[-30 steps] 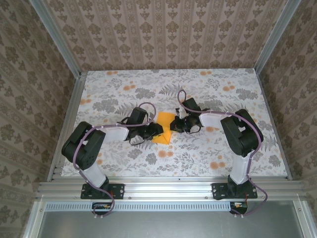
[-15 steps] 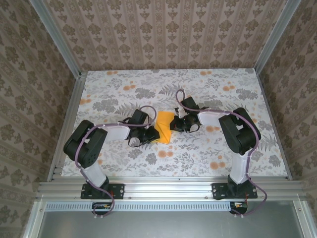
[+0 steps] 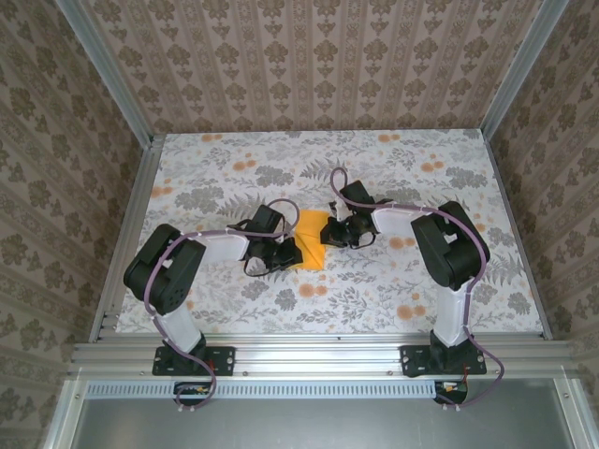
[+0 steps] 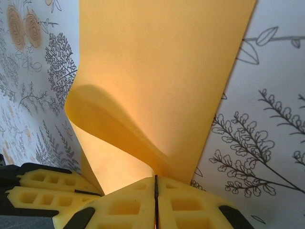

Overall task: Fold a paper plane with a square sheet of paper (pick it up from the middle)
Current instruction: Fold the triangle a second time at the center of the table.

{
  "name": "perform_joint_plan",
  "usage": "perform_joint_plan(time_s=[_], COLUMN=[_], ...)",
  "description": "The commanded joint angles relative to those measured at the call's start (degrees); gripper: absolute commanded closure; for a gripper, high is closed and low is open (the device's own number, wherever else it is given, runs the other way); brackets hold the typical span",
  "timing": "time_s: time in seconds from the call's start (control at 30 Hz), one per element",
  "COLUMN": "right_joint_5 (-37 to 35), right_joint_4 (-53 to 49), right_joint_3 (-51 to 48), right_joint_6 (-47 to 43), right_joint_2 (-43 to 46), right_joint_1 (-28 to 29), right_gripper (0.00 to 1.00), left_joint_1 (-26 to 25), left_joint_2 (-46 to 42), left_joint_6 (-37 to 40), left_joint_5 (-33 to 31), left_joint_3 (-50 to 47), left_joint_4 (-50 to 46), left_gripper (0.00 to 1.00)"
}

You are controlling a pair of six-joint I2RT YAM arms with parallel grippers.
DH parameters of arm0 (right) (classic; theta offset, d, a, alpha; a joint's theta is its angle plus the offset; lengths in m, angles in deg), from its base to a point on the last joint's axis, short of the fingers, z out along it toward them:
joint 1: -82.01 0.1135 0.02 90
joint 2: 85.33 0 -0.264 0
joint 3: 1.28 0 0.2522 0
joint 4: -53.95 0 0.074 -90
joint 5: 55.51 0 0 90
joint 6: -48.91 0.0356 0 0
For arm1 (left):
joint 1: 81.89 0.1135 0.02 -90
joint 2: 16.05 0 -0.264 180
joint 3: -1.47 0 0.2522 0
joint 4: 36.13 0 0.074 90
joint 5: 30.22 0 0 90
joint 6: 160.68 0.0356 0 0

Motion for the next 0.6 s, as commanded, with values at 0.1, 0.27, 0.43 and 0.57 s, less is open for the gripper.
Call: perform_joint_plan(time_s=[0.1, 0.27, 0.43, 0.57], right_joint_5=[-1.11, -0.83, 0.07, 0.14], right_joint_4=[-2.42, -2.76, -2.95, -3.21], right_joint_3=[2.2, 2.46, 2.56, 2.81], right_joint_6=[-1.63, -1.79, -1.92, -1.94], right_joint_2=[-1.57, -2.06, -2.6, -2.99], right_joint_1=[0.19, 0.19, 0.19, 0.19], right_gripper=[0.9, 0.9, 0.89, 0.88], left_joint_1=[-0.64, -0.64, -0.64, -0.62], left_joint_2=[1.81, 2.03, 2.1, 2.11], left_joint_6=[2.32, 2.43, 2.68, 2.78], left_joint_5=[-1.53, -1.36, -1.18, -1.18], left_joint_3=[0.57, 0.83, 1.31, 1.58], left_joint_4=[-5.24, -5.24, -5.4, -5.57], left_gripper=[0.89, 0.89, 0.89, 0.89])
